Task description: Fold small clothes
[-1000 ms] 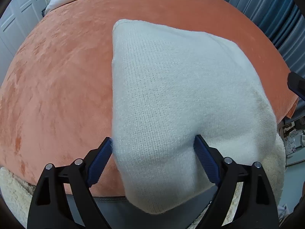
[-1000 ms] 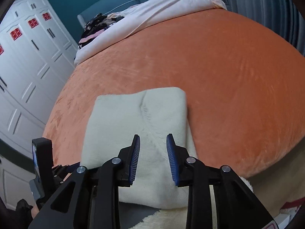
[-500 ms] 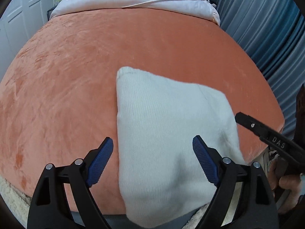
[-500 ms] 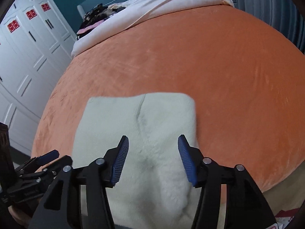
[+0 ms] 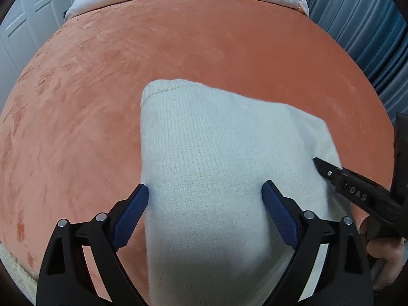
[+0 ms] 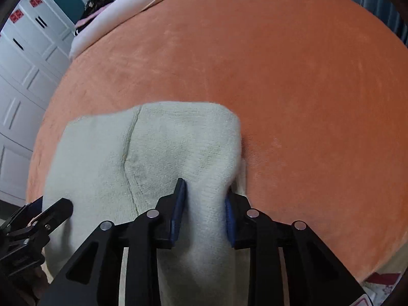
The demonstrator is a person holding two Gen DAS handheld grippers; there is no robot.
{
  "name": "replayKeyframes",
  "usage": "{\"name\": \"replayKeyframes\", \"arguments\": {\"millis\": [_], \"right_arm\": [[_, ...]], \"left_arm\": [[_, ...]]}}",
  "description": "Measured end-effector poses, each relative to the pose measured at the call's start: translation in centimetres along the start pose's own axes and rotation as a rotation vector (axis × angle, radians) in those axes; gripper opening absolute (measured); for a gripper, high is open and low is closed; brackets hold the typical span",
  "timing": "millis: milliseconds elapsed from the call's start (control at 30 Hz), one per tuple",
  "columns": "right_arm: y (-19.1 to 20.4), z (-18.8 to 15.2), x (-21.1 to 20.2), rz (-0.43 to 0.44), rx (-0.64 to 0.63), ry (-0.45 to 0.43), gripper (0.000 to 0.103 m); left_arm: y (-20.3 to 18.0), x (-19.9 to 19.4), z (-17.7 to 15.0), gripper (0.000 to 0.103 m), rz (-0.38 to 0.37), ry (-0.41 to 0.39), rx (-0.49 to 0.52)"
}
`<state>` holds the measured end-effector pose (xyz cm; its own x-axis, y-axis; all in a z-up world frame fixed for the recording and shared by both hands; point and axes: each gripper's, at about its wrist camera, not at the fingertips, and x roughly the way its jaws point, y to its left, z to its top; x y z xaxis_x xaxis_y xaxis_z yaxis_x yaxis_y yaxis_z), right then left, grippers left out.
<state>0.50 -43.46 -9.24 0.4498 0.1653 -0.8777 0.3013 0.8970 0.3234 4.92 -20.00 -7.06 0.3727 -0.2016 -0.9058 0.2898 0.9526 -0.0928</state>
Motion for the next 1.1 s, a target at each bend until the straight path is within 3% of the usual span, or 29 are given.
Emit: {"name": "replayKeyframes", "arguments": {"millis": [100, 133, 167, 233, 300, 400, 467, 500, 567, 600, 700, 833, 900, 967, 1000, 1100], "right_arm": [[0.0, 0.1, -3.9, -0.030, 0.046, -0.061, 0.028], [0.8, 0.0, -5.4, -0.050, 0.023, -0.100, 0.034], [1.9, -0.2, -6.9, -0.061, -0.017, -0.136, 0.035], [3.9, -0.6, -8.9, -0.001, -0.095, -0.162, 0.030], [7.3, -1.2, -9.5, 0.081, -0.194, -0.130, 0.024], [12.7, -3.3, -6.9, 0.145, -0.341, -0.019, 0.017], [15.9, -4.9, -1.7, 0.112, -0.413, 0.112, 0.017], [17.0, -6.0, 0.9, 0.059, -0.454, 0.137, 0.019], [18.1, -7.1, 1.6, 0.035, -0.519, 0.058, 0.020], [18.4, -6.7, 0.8, 0.021, -0.513, 0.074, 0.020], [16.6, -5.7, -4.0, 0.105, -0.399, 0.025, 0.018], [10.2, -6.6, -9.4, 0.021, -0.262, -0.050, 0.018], [7.0, -7.4, -9.3, -0.023, -0.178, -0.006, 0.018], [4.1, -8.5, -6.4, -0.103, -0.143, 0.076, 0.017], [2.9, -9.4, -4.0, -0.108, -0.145, 0.128, 0.004], [2.3, -9.3, -4.5, -0.058, -0.093, 0.116, 0.003]], "left_arm": [[0.1, -0.3, -0.1, 0.089, -0.008, 0.001, 0.002], [0.4, -0.5, -0.1, 0.089, -0.018, 0.004, -0.006], [0.7, -0.7, -0.1, 0.088, -0.027, 0.007, -0.016], [1.4, -2.0, -0.4, 0.087, -0.032, -0.004, -0.032], [2.6, -3.7, -0.6, 0.087, -0.022, -0.036, -0.039], [5.7, -6.3, -1.6, 0.087, 0.028, -0.068, -0.080], [8.2, -7.4, -2.5, 0.087, 0.087, -0.070, -0.119], [9.4, -7.7, -3.0, 0.087, 0.122, -0.061, -0.138], [11.0, -7.8, -3.6, 0.087, 0.153, -0.047, -0.170], [11.6, -7.8, -3.8, 0.087, 0.163, -0.037, -0.183], [11.7, -8.5, -4.1, 0.087, 0.145, -0.044, -0.194], [9.0, -8.7, -4.1, 0.087, 0.088, -0.056, -0.122], [7.1, -8.3, -4.2, 0.087, 0.049, -0.043, -0.083], [4.9, -7.6, -4.6, 0.087, 0.025, -0.023, -0.038], [3.9, -7.1, -4.9, 0.087, 0.022, -0.010, -0.011], [1.4, -5.1, -5.7, 0.088, 0.041, 0.020, 0.058]]}}
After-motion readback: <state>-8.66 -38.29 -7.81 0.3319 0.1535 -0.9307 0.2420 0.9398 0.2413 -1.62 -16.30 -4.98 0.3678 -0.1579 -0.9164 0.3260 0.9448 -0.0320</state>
